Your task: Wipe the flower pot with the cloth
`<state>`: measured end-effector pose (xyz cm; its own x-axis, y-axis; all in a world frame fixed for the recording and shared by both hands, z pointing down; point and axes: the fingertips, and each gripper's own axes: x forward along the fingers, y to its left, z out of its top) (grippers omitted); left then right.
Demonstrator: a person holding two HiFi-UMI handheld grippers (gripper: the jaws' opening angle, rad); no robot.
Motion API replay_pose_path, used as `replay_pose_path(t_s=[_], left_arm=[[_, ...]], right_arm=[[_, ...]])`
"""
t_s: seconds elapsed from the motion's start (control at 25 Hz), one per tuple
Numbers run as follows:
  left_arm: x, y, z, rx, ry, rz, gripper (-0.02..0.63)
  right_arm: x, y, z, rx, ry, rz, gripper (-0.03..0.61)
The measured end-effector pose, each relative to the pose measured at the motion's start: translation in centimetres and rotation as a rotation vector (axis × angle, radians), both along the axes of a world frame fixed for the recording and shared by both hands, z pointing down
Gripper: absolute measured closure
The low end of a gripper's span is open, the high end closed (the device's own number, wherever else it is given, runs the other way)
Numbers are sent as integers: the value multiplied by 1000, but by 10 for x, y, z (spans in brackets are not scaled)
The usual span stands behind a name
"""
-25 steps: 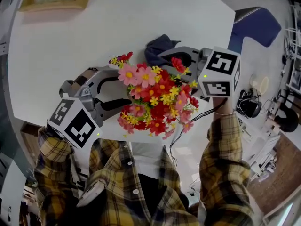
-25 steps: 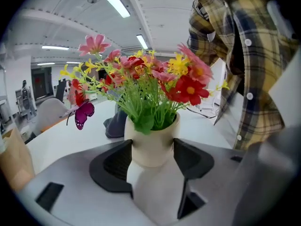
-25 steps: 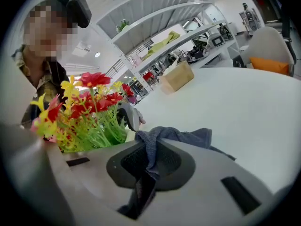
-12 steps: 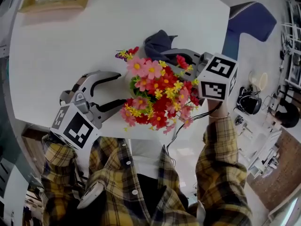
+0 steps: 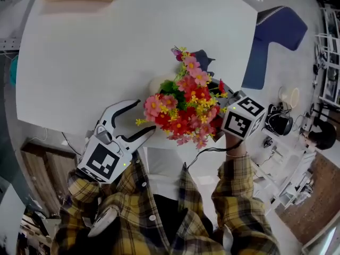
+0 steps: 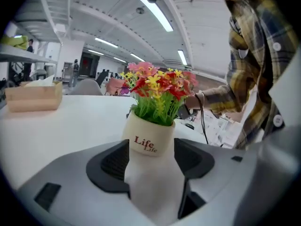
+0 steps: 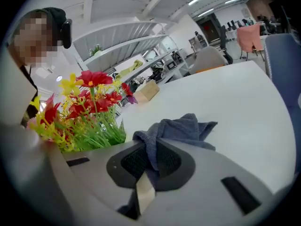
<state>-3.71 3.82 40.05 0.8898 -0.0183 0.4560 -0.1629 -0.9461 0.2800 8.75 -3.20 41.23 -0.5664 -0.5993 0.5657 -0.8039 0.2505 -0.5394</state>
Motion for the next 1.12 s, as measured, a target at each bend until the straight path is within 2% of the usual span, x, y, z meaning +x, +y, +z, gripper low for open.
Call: replay_pose_path(t_s=[0.16, 0.36, 0.6, 0.76, 0.88, 1.0, 1.12], left_arm=[[0, 23, -1, -71, 22, -48, 289], [7, 28, 11, -59, -23, -80, 256], [1, 34, 8, -39, -24, -124, 228], [6, 25, 8, -34, -15, -163, 166], [7, 16, 9, -5, -29, -183, 166], [6, 11, 9, 15, -25, -170, 166], [4, 11, 11, 21, -34, -115, 166]], right_arm=[[-7, 28, 1, -16, -12, 98, 568], [-9, 47, 8, -52, -72, 164, 568], [-35, 78, 4, -75, -97, 146, 568], [-47, 86, 6, -88, -128, 135, 568], [-55, 90, 7, -99, -140, 128, 568], [-59, 92, 8, -99, -145, 119, 567], [-57, 89, 9, -92, -139, 105, 568]])
